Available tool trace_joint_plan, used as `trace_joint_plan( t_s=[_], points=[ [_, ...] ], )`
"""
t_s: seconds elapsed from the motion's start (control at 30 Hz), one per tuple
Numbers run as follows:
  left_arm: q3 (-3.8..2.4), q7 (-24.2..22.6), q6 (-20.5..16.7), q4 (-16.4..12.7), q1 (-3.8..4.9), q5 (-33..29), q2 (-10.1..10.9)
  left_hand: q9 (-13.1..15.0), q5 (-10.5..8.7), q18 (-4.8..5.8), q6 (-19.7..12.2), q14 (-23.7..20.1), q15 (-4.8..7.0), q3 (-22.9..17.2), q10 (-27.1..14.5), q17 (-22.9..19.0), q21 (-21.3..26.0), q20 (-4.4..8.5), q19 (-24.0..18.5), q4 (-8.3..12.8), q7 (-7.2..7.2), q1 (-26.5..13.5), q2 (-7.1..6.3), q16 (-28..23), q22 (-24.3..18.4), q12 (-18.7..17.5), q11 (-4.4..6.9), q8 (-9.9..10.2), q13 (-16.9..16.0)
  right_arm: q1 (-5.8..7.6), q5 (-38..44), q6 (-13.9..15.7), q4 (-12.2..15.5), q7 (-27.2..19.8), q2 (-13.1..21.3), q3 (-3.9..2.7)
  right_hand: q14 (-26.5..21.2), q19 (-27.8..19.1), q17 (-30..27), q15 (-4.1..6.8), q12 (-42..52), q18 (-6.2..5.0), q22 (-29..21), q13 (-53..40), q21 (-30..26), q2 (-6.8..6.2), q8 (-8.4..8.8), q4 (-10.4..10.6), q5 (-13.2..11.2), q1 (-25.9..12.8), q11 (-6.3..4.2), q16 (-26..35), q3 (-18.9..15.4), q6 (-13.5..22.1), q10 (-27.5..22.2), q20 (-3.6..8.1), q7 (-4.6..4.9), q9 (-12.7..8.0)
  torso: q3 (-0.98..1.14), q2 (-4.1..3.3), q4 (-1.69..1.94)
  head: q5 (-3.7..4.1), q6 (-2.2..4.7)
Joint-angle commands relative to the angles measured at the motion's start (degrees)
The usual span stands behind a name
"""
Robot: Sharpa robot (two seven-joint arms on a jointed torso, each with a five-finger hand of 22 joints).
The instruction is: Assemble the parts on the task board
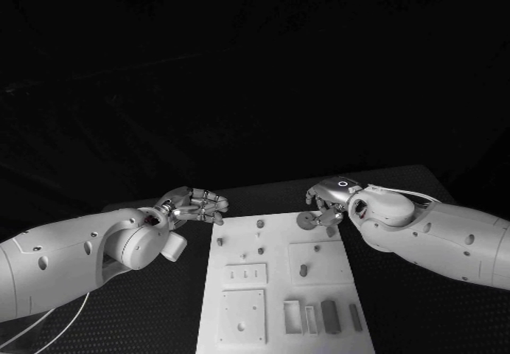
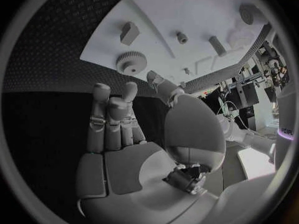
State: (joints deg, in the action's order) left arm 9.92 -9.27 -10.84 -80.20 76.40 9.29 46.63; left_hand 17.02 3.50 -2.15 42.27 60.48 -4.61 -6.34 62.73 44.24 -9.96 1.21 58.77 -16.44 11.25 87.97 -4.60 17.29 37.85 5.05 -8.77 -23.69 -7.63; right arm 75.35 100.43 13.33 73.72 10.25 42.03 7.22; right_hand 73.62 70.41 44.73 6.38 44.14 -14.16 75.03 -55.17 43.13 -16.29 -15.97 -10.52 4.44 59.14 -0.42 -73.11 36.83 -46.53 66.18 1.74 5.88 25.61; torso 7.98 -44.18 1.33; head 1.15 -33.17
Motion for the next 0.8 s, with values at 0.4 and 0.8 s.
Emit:
trace_joint_plan(
  t_s=[0.4, 0.8],
  points=[
    [-0.05, -0.6, 0.8, 0.2, 0.06, -0.2, -0.4, 0.1, -0.09, -0.47, 0.1, -0.2, 0.00, 0.3, 0.1, 0.1, 0.3, -0.09, -0.1, -0.1, 0.55, -0.6, -0.11, -0.3, 0.1, -0.3, -0.07, 0.2, 0.0, -1.37, -0.1, -1.3, -4.3, -1.2, -3.5, -0.02, 0.3, 0.9, 4.6, 0.21, 17.4, -0.84, 1.3, -11.8, 4.4, 0.82, -1.01, 0.4, -0.1, 0.2, -0.10, -6.8, 1.6, -0.5, -3.2, 1.17, -0.03, -0.1, 0.02, -0.03, -0.13, -0.41, -0.49],
    [-0.05, -0.6, 0.8, 0.3, 0.06, -0.2, -0.4, 0.1, -0.09, -0.47, 0.1, -0.2, 0.00, 0.3, 0.1, 0.1, 0.3, -0.10, -0.1, -0.1, 0.58, -0.6, -0.08, -0.3, 0.1, -0.3, -0.08, 0.2, 0.0, -1.62, -0.9, -1.5, -6.7, -1.7, -4.6, -0.02, 0.5, 1.2, 5.0, 0.09, 18.5, -0.84, 1.3, -11.7, 5.2, 1.59, -1.01, 0.7, -0.1, 0.2, 0.04, -7.5, 1.9, -0.3, -2.9, 1.48, 0.12, -0.1, -0.01, -0.01, -0.10, -0.59, -0.70]
  ],
)
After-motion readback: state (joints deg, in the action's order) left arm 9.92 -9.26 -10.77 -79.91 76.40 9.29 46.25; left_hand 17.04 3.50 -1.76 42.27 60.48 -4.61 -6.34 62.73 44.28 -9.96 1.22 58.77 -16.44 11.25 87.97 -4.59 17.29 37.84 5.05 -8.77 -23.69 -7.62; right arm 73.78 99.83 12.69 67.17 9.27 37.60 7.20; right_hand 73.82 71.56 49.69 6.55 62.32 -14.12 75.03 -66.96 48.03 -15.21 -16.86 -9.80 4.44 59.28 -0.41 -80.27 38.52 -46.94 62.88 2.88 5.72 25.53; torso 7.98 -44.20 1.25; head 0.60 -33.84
